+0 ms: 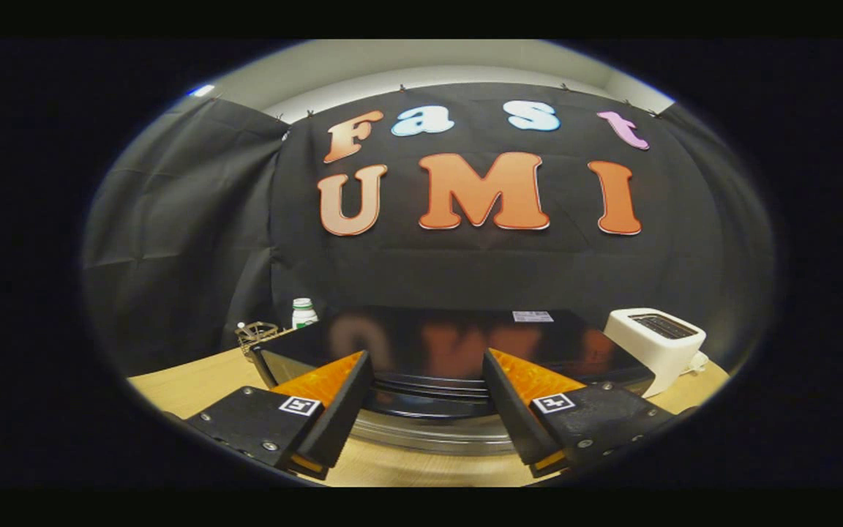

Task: Open the toaster oven, put the food inside, and close the toaster oven door.

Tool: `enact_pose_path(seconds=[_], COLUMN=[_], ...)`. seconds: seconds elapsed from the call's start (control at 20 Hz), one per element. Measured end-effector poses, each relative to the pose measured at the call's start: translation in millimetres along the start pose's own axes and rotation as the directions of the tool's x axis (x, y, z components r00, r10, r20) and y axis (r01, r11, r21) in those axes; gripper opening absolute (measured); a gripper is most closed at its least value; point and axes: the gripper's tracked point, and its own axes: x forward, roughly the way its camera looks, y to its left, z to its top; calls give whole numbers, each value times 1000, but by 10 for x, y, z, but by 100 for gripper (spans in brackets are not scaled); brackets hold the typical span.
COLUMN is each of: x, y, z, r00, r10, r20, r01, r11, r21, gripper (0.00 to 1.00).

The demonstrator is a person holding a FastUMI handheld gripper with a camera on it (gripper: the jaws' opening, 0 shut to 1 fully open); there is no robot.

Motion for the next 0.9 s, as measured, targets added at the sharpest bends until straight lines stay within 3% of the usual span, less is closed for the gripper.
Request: enact_pose_path(seconds=[0.4, 0.9], x=[-351, -1044], y=[107, 293], z=[-35, -416], r00=[998, 986], r10=[58, 144], r20=[7, -85], r01=[-59, -144], r11=[997, 990], r21=[56, 10], gripper=[65, 62])
